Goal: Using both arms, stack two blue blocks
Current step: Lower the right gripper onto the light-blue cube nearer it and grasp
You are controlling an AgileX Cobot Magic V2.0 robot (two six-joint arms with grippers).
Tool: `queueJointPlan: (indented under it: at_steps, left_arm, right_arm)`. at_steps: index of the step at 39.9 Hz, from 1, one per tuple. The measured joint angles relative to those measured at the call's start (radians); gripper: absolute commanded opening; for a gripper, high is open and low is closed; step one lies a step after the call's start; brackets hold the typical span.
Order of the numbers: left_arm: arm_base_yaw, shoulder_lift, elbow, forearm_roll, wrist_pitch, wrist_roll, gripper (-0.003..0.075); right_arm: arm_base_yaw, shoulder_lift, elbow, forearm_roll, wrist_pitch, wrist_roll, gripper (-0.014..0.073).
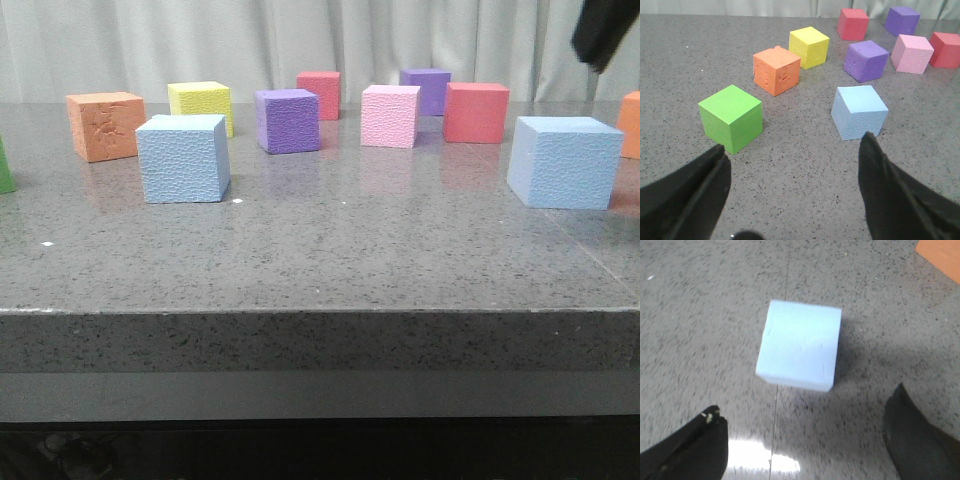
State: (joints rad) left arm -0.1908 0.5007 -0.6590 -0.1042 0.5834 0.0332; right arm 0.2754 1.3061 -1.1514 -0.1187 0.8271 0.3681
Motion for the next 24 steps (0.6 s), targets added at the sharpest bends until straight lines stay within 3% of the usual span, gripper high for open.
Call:
queueJointPlan:
  at_steps: [14,24]
  left_arm:
    - [0.0,0.0,0.0,0.0,0.0,0.0,0.0512]
    - [0.0,0.0,0.0,0.002,0.0,0.0,0.0512]
  right_arm:
    - [0.0,0.285,-0.205,-0.025,0.02,0.082,0.0634]
    - [0.0,0.387,-0.22,-0.034,0.033,0.093,0.0634]
